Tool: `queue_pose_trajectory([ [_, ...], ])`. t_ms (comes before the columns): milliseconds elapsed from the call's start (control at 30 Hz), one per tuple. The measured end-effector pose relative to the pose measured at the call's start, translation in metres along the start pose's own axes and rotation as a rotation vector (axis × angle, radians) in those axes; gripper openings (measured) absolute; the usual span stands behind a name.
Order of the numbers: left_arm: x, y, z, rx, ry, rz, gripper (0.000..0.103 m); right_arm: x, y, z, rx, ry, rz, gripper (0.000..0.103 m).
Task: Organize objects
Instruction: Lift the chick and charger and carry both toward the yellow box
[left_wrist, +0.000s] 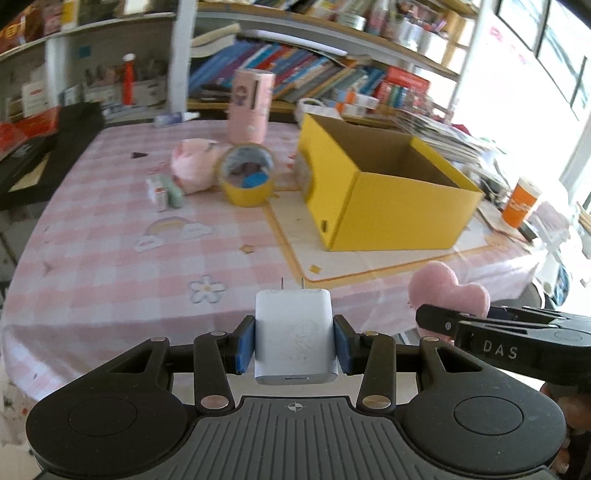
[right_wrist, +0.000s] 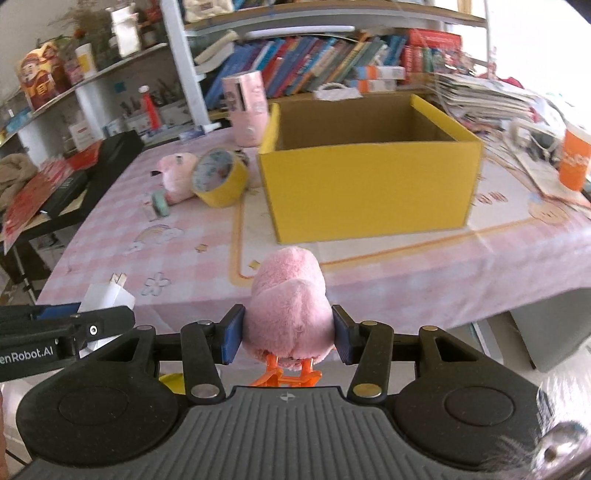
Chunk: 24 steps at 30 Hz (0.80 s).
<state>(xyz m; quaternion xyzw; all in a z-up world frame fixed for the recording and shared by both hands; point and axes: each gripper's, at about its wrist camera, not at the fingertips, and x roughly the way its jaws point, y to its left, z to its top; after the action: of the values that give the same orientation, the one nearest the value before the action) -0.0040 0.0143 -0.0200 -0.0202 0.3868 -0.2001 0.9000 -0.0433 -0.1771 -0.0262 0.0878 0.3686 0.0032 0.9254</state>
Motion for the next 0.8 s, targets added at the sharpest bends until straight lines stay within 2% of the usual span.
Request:
queue_pose_trajectory([
  [433, 0.023, -0.044, 0.008, 0.113, 0.037, -0.107, 0.042, -0.021, -0.042, -0.011, 0.107, -0.012, -0.114, 0.047],
  [800, 0.034, -0.053, 0.017, 0.114, 0.037, -0.108, 0.042, -0.016, -0.059, -0.004, 0.122, -0.005, -0.128, 0.047],
])
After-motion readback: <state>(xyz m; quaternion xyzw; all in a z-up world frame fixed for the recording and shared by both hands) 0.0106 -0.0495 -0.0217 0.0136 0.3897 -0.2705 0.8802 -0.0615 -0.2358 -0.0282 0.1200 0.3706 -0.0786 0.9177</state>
